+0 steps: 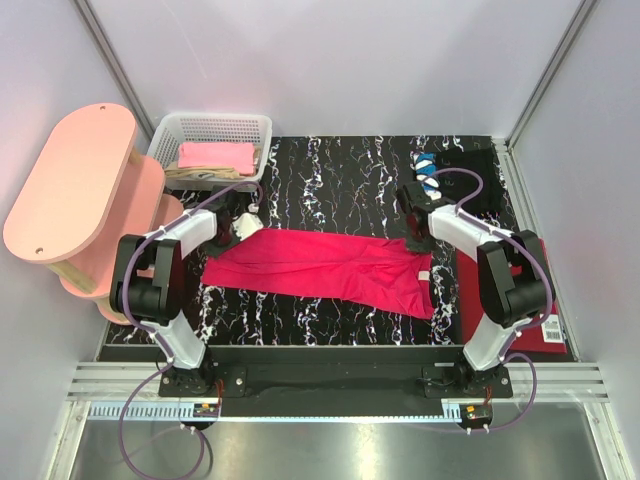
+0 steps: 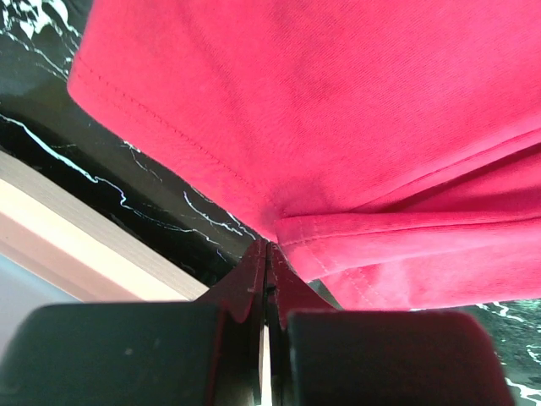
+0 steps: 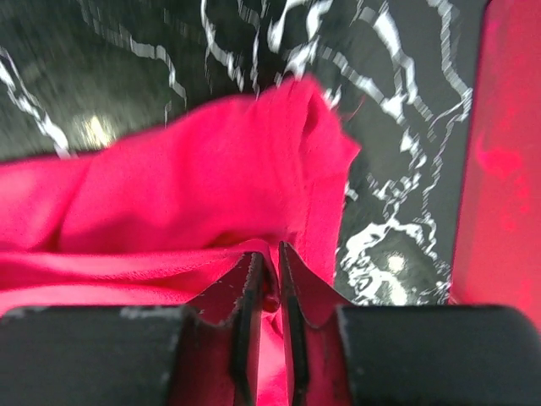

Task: Fold and stack the t-shirts
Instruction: Fold the other side of the tshirt into a rectangle

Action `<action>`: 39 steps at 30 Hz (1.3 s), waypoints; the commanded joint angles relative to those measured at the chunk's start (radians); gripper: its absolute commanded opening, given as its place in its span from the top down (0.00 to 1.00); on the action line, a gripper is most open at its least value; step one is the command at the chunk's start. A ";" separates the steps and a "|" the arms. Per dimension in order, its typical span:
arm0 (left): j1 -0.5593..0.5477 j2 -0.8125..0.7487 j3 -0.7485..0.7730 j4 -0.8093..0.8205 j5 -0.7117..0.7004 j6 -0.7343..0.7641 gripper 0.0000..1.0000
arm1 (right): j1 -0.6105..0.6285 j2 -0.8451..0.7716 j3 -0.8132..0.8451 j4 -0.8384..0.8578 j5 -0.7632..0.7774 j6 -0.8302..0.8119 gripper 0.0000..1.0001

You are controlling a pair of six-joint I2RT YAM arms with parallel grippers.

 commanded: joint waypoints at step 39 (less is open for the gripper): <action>-0.048 -0.092 -0.033 -0.084 0.141 -0.088 0.49 | -0.027 -0.217 -0.149 0.078 -0.352 0.132 0.29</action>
